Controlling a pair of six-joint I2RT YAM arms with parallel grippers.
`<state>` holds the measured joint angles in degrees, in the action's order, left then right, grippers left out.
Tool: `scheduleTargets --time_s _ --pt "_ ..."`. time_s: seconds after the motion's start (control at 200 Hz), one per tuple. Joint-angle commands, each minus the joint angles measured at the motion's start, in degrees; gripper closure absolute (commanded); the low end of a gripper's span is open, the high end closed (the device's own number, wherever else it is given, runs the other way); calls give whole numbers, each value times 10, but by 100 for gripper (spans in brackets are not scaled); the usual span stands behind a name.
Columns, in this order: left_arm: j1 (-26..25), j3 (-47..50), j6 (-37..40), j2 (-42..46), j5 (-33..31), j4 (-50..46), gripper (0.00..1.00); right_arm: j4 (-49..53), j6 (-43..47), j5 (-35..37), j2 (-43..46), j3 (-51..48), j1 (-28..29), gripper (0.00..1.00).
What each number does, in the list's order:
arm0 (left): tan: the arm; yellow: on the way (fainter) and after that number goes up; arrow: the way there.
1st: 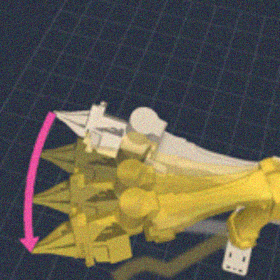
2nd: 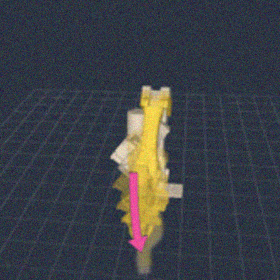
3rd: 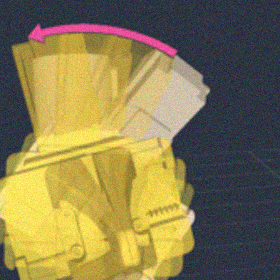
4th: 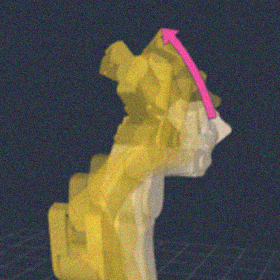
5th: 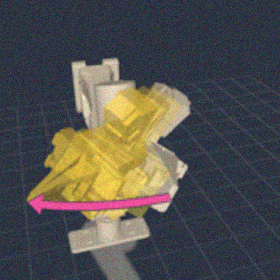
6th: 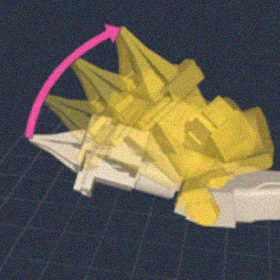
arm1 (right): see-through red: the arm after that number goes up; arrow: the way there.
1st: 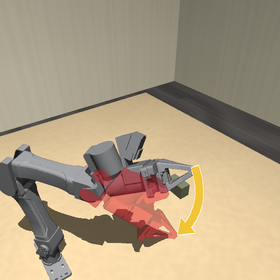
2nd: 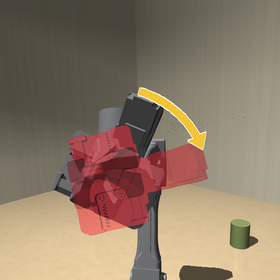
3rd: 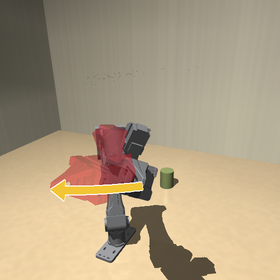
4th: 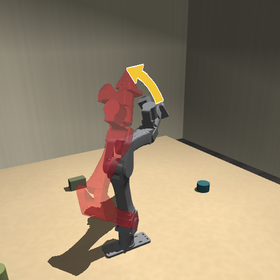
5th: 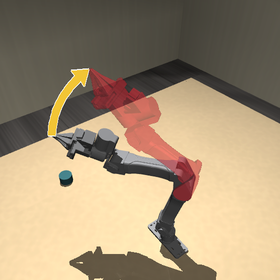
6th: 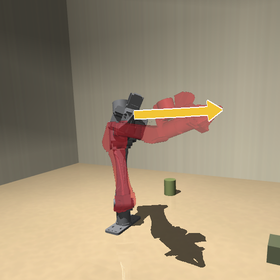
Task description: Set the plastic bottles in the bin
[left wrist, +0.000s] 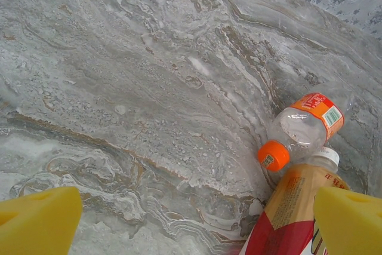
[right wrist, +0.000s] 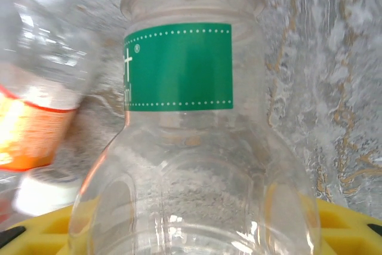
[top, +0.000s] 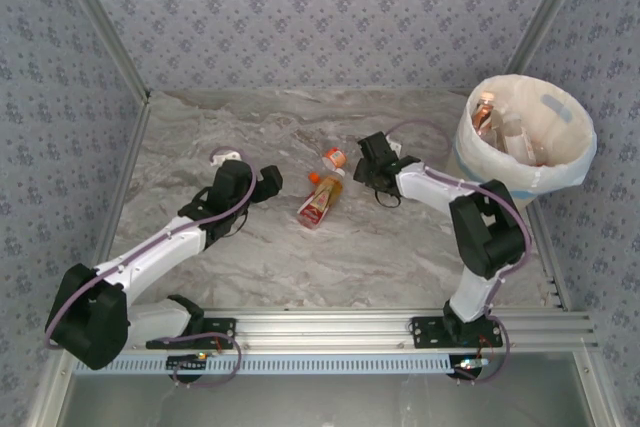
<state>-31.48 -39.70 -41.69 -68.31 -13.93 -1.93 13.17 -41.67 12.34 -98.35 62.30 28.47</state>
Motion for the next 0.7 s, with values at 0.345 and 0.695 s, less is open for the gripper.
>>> scheduleTargets --time_s 0.345,0.695 --pt "2 -26 -10 -7 18 0 1 -60 124 -32 212 -49 -2 52" --pt "3 -34 -14 -15 43 6 1 16 184 -92 298 34 -68 51"
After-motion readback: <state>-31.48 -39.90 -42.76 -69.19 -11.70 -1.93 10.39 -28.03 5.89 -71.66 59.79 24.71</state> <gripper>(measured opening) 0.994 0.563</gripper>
